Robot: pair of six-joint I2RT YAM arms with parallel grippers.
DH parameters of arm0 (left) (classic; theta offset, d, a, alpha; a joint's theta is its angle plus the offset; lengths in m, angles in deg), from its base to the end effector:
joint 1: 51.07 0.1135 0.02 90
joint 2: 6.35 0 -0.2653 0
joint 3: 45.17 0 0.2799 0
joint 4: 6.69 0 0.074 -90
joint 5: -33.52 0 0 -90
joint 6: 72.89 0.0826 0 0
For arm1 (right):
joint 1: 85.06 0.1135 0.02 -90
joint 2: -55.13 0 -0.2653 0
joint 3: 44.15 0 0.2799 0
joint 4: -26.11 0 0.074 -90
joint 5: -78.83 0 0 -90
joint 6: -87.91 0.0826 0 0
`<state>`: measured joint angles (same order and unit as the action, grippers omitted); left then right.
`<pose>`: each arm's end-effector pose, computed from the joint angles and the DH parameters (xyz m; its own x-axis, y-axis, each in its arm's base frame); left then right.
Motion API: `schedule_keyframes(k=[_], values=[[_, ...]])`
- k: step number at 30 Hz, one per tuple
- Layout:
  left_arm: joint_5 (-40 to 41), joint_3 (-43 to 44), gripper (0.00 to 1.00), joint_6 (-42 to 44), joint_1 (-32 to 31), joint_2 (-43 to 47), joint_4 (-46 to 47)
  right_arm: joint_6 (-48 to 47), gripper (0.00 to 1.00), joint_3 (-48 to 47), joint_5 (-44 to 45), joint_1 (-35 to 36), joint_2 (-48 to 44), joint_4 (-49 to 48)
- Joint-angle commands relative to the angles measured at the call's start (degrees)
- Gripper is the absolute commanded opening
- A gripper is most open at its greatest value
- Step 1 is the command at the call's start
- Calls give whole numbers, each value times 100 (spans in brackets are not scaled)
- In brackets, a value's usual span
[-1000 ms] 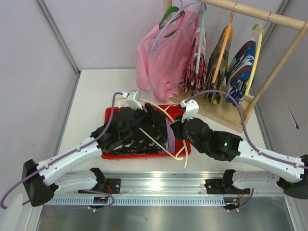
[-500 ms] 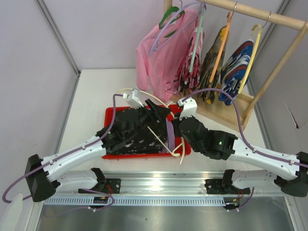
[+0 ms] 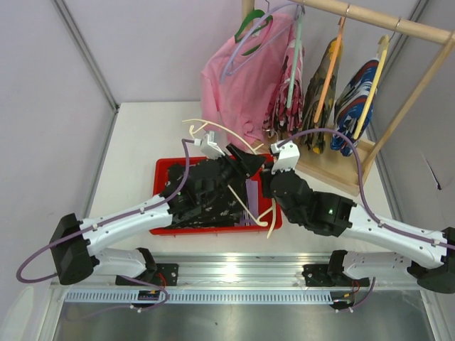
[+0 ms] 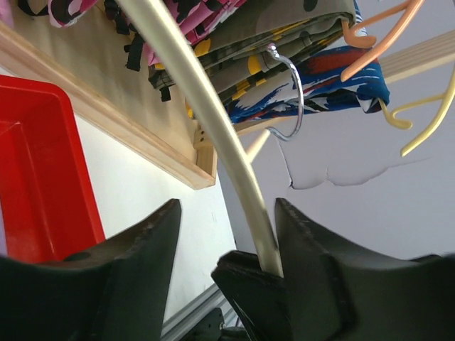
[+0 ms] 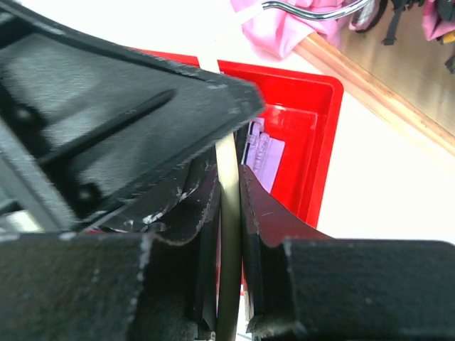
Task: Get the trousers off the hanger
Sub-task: Pass the hanger from the right arm to the left
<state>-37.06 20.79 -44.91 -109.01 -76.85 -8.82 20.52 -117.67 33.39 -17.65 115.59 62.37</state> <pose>0.2151 -0.2917 0.3238 -0.5800 -0.6431 -0.5001 0.2383 0.4531 -0.8590 0.1626 0.2399 0.3552 -0.2974 -0.0016 -0.9548 -0.3204 0.9422 0.0982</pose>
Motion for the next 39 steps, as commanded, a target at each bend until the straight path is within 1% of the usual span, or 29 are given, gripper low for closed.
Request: schedule_keyframes(k=[1, 4, 6, 8, 9, 10, 13, 17, 19, 20, 22, 23, 24, 26, 27, 30, 34, 36, 39], values=[[37, 108, 62, 93, -43, -288, 567, 226, 0, -20, 194, 35, -220, -595], [70, 223, 66, 94, -104, -412, 453, 244, 0, 32, 290, 35, -298, -656], [149, 240, 67, -73, -131, -438, 260, 235, 0, 120, 527, 35, -325, -718], [246, 179, 73, -239, -131, -334, 172, 252, 0, 129, 816, 35, -299, -674], [264, 109, 74, -249, -131, -272, 189, 235, 0, 120, 1105, 35, -246, -578], [281, 48, 79, -241, -131, -210, 198, 165, 0, 94, 1265, 17, -229, -525], [255, 47, 83, -144, -131, 71, 102, 16, 0, 41, 1486, -70, -167, -419], [211, 231, 85, 5, -131, 273, -232, -300, 0, 129, 1530, -150, -176, -629], [238, 215, 86, -55, -131, 405, -251, -301, 0, 138, 1486, -150, -158, -639], [255, 162, 86, -160, -131, 458, -59, -249, 0, 138, 1390, -150, -167, -665], [369, -267, 84, -345, -131, 659, 319, -152, 0, 182, 1214, -132, -219, -709], [404, -409, 81, -503, -122, 713, 521, -100, 0, 191, 1083, -124, -228, -770], [422, -628, 63, -548, -113, 765, 958, -21, 0, 208, 1055, -89, -246, -771], [422, -814, 46, -601, -87, 845, 1199, 50, 0, 226, 950, -62, -281, -745], [422, -814, 26, -575, -78, 862, 1269, 85, 0, 226, 932, -36, -290, -753], [414, -770, 7, -513, -52, 827, 1330, 86, 0, 243, 932, 34, -299, -771], [124, -753, 0, -469, 97, 713, 1699, 42, 0, 243, 993, 183, -229, -788], [-87, -657, 0, -434, 150, 608, 1727, 42, 0, 235, 1133, 228, -150, -771], [-149, -314, 0, -259, 168, 511, 1263, 42, 0, 165, 1406, 263, -18, -631]])
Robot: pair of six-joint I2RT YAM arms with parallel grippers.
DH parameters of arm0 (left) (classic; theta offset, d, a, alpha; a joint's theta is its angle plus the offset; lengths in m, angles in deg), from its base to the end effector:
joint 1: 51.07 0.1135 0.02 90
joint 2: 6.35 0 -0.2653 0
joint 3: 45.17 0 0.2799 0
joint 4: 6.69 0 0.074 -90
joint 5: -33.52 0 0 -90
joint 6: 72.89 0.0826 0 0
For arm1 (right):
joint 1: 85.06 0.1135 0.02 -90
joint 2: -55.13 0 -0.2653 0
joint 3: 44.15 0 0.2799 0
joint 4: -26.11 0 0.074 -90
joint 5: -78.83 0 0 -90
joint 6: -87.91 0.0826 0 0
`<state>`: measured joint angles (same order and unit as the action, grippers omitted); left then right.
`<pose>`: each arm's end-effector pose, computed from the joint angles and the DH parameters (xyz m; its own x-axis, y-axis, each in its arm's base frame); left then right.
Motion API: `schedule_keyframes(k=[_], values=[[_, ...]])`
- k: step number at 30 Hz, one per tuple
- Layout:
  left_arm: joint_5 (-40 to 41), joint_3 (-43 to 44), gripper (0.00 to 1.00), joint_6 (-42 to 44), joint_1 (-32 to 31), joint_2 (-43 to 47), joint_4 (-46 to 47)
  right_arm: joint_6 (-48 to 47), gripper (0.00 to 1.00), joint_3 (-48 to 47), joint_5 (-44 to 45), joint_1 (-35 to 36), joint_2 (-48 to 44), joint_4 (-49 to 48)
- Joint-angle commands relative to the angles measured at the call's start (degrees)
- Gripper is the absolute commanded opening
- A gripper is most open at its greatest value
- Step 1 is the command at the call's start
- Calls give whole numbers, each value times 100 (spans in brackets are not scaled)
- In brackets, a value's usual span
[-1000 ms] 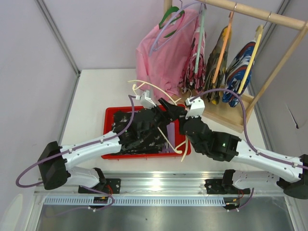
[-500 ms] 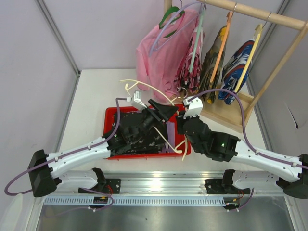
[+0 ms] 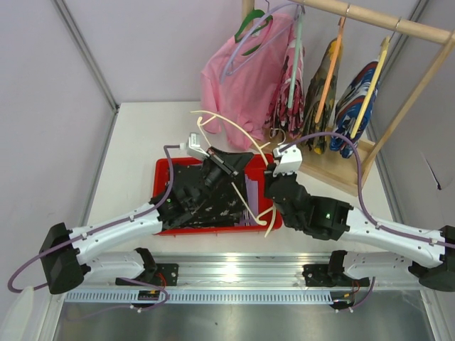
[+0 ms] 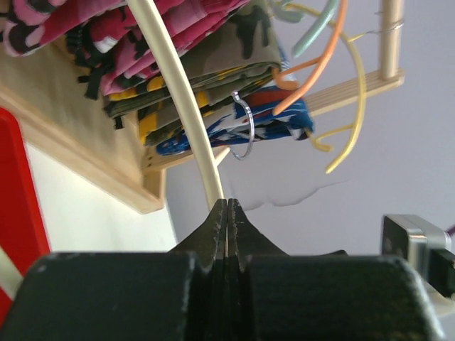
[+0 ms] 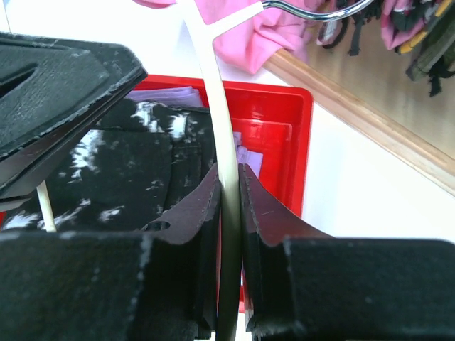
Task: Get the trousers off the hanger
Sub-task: Pass the hanger from the right arm to the left
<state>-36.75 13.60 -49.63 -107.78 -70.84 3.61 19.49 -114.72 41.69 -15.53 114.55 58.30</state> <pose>0.2075 -0.2652 0.3372 -0.5359 -0.7594 -0.3689 0.2780 0.2538 -0.9264 0.1580 0.2349 0.3516 -0.2291 0.0213 -0.9732 -0.2379 0.9682 0.0771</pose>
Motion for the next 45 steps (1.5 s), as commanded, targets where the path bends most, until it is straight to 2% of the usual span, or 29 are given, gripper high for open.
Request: schedule_keyframes(k=[1, 7, 10, 15, 19, 25, 30, 38, 41, 42, 45], values=[[-162, 667, 0, 327, 37, -108, -418, 153, 0, -166, 794, 60, 122, -110], [268, 959, 0, 985, -164, -12, -1062, -198, 0, -236, 1244, 42, 289, -188], [680, 1554, 0, 1469, -288, -63, -1982, -487, 0, -236, 1367, -2, 351, -223], [954, 1873, 1, 1533, -297, -309, -2583, -1145, 0, 36, 1175, -2, 202, -846], [954, 2031, 8, 1471, -306, -599, -2610, -1507, 0, 291, 560, 16, -105, -1479], [1200, 2286, 22, 1322, -306, -995, -2637, -1972, 0, 414, 260, 183, -273, -1612], [1315, 2392, 41, 1146, -297, -1250, -2681, -2430, 0, 449, 286, 490, -308, -1796], [1156, 1778, 42, 865, -297, -769, -2382, -2229, 0, 301, 998, 482, -247, -1516], [972, 1505, 39, 856, -306, -434, -2022, -1405, 0, 38, 753, 70, -255, -797], [954, 1452, 38, 838, -306, -372, -1943, -1176, 0, 28, 421, -140, -264, -664], [1068, 1417, 38, 838, -306, -196, -1890, -1288, 0, 237, 173, -169, -352, -925]])
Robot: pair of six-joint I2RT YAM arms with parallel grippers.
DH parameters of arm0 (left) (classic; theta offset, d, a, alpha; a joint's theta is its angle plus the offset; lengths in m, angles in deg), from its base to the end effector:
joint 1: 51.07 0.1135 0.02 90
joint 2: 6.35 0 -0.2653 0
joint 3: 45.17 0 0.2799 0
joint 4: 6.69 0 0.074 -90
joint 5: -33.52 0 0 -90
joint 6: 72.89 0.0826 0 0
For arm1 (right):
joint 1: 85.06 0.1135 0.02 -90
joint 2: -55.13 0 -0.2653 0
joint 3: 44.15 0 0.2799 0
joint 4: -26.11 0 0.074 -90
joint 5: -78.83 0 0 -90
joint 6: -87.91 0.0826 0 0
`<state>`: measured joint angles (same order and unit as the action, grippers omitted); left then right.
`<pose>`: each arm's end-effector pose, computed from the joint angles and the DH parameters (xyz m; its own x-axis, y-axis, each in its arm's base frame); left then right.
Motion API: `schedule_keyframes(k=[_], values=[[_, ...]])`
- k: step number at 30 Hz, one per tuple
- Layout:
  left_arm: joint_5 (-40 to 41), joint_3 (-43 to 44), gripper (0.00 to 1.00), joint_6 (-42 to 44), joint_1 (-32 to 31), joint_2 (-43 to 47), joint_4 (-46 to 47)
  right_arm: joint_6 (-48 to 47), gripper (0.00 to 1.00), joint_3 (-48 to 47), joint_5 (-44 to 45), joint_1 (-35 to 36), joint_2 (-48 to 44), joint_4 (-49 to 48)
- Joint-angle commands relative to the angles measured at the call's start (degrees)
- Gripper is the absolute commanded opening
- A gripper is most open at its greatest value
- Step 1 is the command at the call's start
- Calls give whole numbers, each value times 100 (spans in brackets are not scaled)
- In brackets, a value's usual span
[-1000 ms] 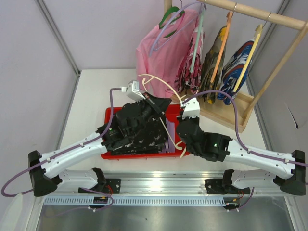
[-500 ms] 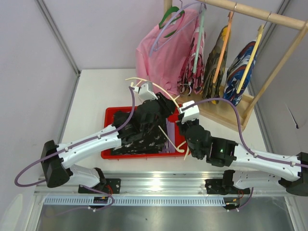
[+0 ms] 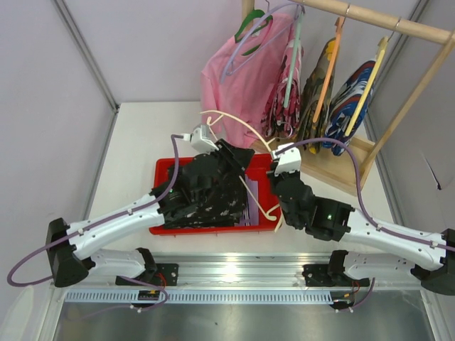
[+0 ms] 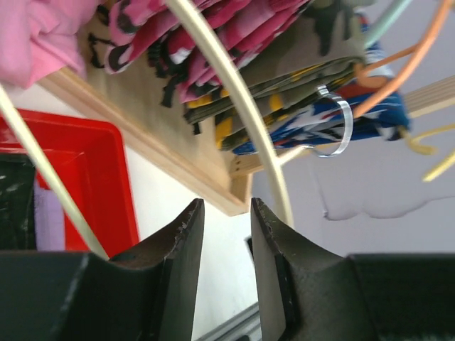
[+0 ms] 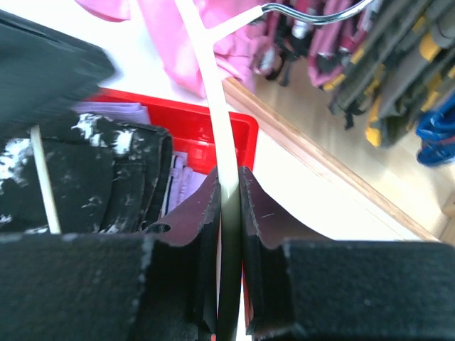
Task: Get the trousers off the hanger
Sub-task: Pass the hanger from the right arm to the left
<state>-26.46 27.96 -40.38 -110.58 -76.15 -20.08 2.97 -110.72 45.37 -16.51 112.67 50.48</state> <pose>0.2138 -0.2816 0.3533 -0.4661 -0.6476 -0.6029 0.1919 0.5912 -0.7834 0.1626 0.2255 0.3497 -0.1157 -0.1614 -0.9801 -0.2096 0.9685 -0.1348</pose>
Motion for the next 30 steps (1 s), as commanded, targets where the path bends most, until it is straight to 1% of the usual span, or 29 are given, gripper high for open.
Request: schedule_keyframes(k=[1, 5, 11, 14, 17, 18, 19, 20, 21, 22, 24, 26, 27, 28, 30], values=[[74, -46, 38, -113, -26, 362, 523, 329, 0, -136, -213, -35, -164, -170], [215, 7, 41, -297, -17, 309, 576, 31, 0, -109, -46, 202, -50, -320], [381, 217, 48, -982, -8, -16, 331, -382, 0, -223, 436, 570, 196, -443], [504, 270, 48, -1254, -9, -139, 260, -479, 0, -276, 569, 772, 249, -557], [627, 279, 47, -1413, -8, -165, 269, -865, 0, -224, 666, 949, 284, -706], [741, 271, 45, -1457, -8, -165, 234, -1023, 0, -206, 675, 1028, 293, -768], [803, 279, 39, -1510, -8, -157, 199, -1068, 0, -197, 692, 1063, 302, -777], [891, 271, 36, -1684, -8, -122, 146, -1077, 0, -188, 710, 1090, 293, -760], [970, 227, 34, -1773, -8, -95, 128, -1051, 0, -197, 762, 1116, 284, -725], [1119, 209, 32, -1861, -17, -69, -98, -1034, 0, -205, 763, 1142, 276, -716], [1234, 130, 31, -2028, -9, 36, -101, -1060, 0, -188, 719, 1169, 197, -742], [1357, -2, 26, -2081, -8, 98, -39, -1208, 0, -92, 614, 1213, 135, -847], [1383, 16, 22, -2073, -17, 89, -48, -1261, 0, -65, 535, 1213, 117, -865], [1410, 42, 12, -2064, -9, 81, -30, -1305, 0, -48, 334, 1239, 100, -865], [1393, 42, 4, -1976, -8, 72, 48, -1192, 0, -82, 96, 1239, 12, -777]])
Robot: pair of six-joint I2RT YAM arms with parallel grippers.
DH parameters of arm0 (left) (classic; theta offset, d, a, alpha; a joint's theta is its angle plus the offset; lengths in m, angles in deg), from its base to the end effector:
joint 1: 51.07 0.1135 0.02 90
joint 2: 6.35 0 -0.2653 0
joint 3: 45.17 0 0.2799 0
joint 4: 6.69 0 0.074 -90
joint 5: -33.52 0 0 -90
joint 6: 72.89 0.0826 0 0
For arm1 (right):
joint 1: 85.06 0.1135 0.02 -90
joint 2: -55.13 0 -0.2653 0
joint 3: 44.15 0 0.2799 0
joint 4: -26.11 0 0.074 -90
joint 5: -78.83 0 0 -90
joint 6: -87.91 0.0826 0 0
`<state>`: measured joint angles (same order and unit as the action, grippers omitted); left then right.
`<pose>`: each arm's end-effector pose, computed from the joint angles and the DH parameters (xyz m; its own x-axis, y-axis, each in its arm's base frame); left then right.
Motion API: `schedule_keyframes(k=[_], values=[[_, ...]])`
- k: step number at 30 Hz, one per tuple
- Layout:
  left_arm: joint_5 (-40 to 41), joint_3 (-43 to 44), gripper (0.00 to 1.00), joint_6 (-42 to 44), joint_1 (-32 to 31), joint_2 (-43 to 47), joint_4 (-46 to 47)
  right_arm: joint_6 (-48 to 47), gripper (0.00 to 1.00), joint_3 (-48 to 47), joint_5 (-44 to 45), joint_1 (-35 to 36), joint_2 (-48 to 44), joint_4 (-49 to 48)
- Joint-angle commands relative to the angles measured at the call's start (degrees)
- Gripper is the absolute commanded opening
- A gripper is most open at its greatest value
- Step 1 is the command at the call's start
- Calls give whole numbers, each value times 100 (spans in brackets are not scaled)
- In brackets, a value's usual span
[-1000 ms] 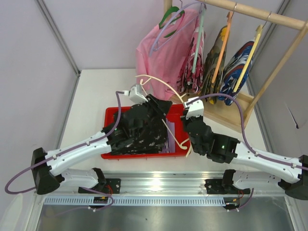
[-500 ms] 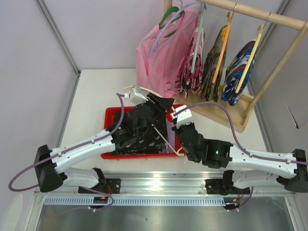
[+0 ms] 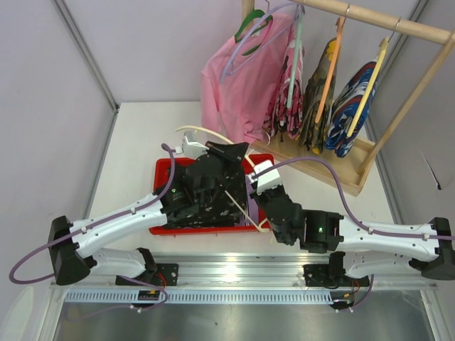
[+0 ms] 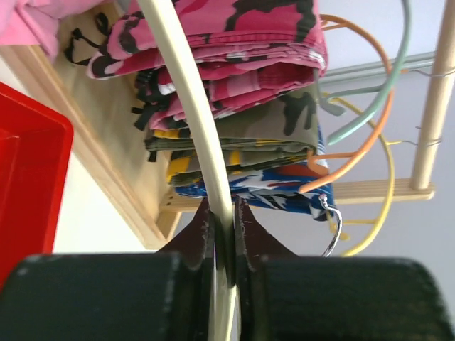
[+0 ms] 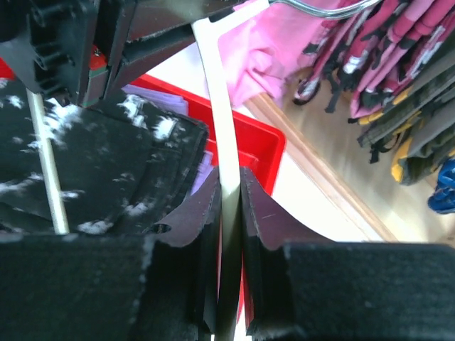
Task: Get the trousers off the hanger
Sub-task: Pass the hanger from the right arm to the left
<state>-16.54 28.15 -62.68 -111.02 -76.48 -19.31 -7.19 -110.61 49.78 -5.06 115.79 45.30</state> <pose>0.2185 -0.2719 0.3561 -0.3556 -0.8922 -0.2784 -0.0193 0.3048 -0.9522 0.1196 0.2627 0.3466 -0.0107 -0.3091 -0.9510 -0.3328 0.8979 -0.2881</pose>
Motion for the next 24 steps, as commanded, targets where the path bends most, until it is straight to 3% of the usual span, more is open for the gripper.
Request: schedule_keyframes(k=[1, 2, 4, 6, 9, 12, 17, 24], values=[[296, -47, 0, 349, 53, 131, 251, 77, 2, -128, -599, 94, -353, -181], [234, -126, 0, 498, 88, 148, 375, 175, 21, -181, -776, 85, -536, 46], [58, -267, 0, 534, 167, 297, 525, 395, 47, -365, -1336, 77, -757, 285], [-337, -557, 0, 736, 307, 438, 780, 755, 66, -576, -1637, 68, -1020, 829], [-680, -979, 0, 868, 378, 859, 1000, 1213, 78, -1085, -2217, 33, -1214, 1638], [-908, -1540, 0, 868, 369, 1395, 1158, 1547, 81, -1306, -2736, -11, -1452, 1991], [-1568, -1630, 0, 1693, 369, 2152, 976, 1776, 82, -1236, -2922, -64, -1724, 1947], [-2798, -1726, 0, 2459, 352, 2652, 316, 1872, 81, -1340, -2932, -108, -1270, 1613]])
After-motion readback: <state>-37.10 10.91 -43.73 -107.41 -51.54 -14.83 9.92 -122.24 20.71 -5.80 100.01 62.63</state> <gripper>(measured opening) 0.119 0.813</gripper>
